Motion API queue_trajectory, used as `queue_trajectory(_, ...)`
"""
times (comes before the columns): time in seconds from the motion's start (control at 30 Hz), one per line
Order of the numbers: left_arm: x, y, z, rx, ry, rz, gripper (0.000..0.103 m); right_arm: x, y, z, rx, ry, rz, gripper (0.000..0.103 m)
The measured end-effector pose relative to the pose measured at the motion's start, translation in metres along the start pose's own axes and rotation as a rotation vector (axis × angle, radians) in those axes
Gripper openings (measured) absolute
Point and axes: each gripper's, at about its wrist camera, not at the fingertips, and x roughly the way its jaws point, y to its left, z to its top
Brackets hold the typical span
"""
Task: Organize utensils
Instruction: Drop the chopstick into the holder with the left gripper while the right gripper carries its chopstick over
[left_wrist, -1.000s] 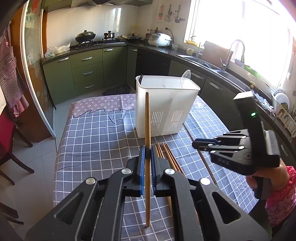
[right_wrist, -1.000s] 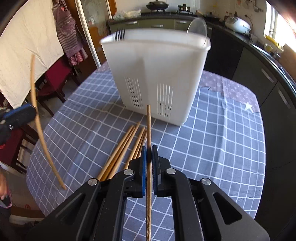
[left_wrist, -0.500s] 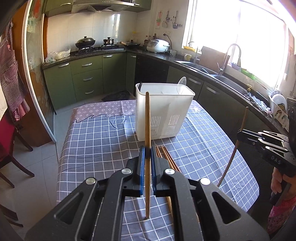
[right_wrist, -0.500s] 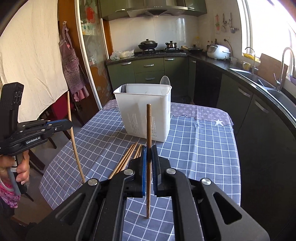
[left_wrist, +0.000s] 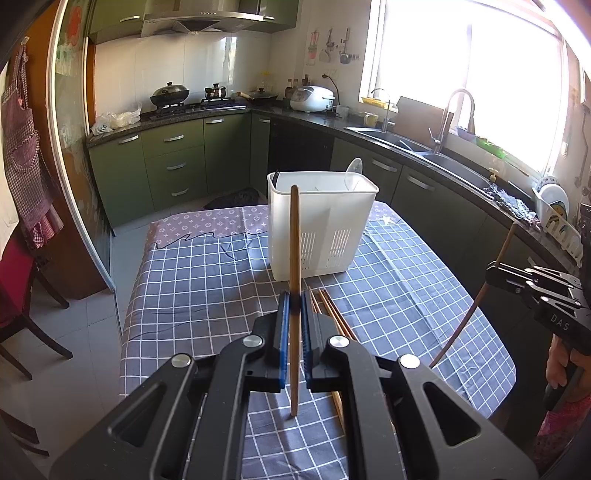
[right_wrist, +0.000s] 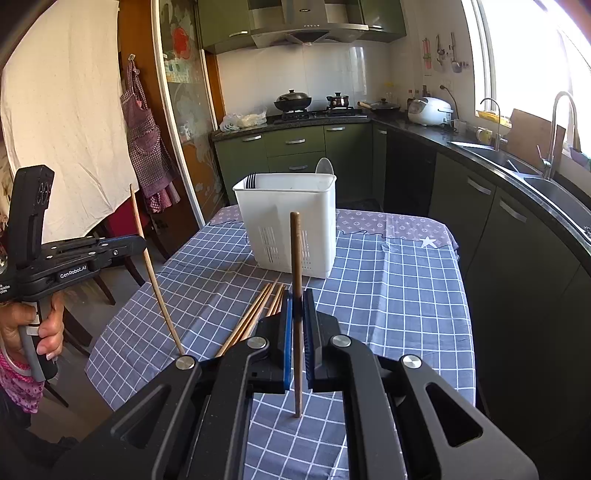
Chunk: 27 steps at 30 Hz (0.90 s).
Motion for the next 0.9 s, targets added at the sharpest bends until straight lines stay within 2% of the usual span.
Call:
queue_trajectory(0.6,-0.001,-0.002,0.015,0.008,-0.01,-0.019,0.006,0.002,-0.002,-0.001,-0.002,0.0,-0.001,0.006)
queue_trajectory(0.77,-0.002,-0.006,0.041,0.016,-0.031,-0.036,0.006,0.002,-0.001,-0.001,-0.003,0.001,0.003,0.006)
queue_trajectory(0.9,-0.007,-0.008,0.078,0.021,-0.084,-0.037,0.006,0.001,-0.002,-0.001,-0.001,0.001,0.004,0.006)
